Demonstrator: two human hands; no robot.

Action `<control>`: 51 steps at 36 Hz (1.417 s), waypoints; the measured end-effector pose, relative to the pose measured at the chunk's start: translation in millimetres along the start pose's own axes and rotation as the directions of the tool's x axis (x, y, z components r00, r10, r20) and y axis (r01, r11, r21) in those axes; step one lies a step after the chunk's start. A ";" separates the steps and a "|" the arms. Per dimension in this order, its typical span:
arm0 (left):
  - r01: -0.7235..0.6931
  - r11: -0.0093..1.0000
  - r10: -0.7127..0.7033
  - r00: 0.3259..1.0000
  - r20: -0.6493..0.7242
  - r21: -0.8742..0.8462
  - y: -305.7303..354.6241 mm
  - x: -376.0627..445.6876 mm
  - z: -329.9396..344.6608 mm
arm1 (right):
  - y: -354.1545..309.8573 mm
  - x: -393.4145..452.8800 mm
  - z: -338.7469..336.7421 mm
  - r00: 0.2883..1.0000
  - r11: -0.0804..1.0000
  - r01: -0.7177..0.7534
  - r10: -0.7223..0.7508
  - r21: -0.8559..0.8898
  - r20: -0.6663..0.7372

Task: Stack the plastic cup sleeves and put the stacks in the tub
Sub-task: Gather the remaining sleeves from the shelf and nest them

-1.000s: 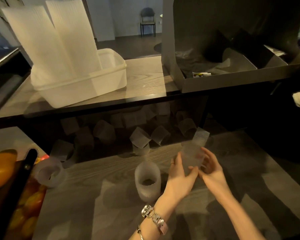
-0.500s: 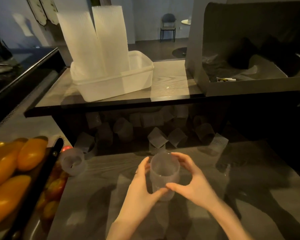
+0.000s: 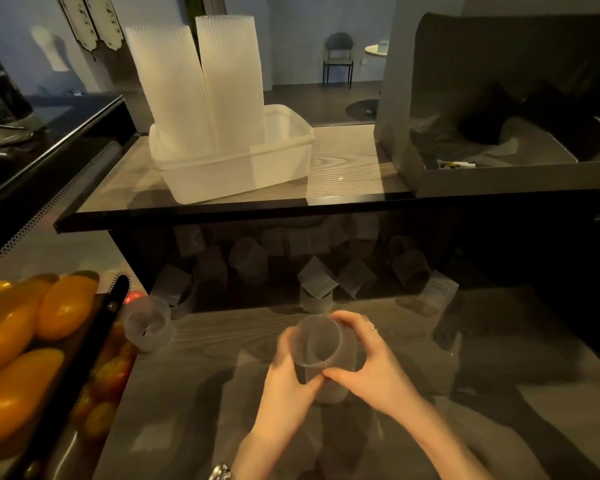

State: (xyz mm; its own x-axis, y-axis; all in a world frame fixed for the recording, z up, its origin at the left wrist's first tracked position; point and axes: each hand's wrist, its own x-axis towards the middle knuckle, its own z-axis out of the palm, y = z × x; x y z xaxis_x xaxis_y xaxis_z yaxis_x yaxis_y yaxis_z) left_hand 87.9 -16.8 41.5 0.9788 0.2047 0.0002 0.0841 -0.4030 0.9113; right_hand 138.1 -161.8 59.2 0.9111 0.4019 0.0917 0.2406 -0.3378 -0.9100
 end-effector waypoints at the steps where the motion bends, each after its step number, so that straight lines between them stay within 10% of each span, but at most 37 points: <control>1: -0.003 1.000 0.003 1.000 -0.007 -0.002 -0.2 0.3 0.3 | 1.2 -0.2 -0.3 1.000 1.000 -0.006 0.006 0.008 -0.006; 40: 0.138 0.985 -0.102 0.949 0.299 -0.101 -18.2 25.4 -15.6 | 39.1 15.9 -15.8 0.961 0.926 -0.270 0.240 0.264 0.138; 51: 0.182 0.983 -0.183 0.974 0.134 0.022 -4.3 115.0 -14.5 | 56.3 91.7 -7.9 0.868 0.765 -0.423 0.496 0.486 -0.026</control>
State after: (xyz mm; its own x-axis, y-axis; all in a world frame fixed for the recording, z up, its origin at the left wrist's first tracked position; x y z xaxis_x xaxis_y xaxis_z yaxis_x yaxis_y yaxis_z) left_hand 197.4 21.4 43.5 0.9630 0.1539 -0.2214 0.2645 -0.3786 0.8870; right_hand 237.9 -150.7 19.7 0.9186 0.1592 -0.3618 -0.3643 -0.0147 -0.9312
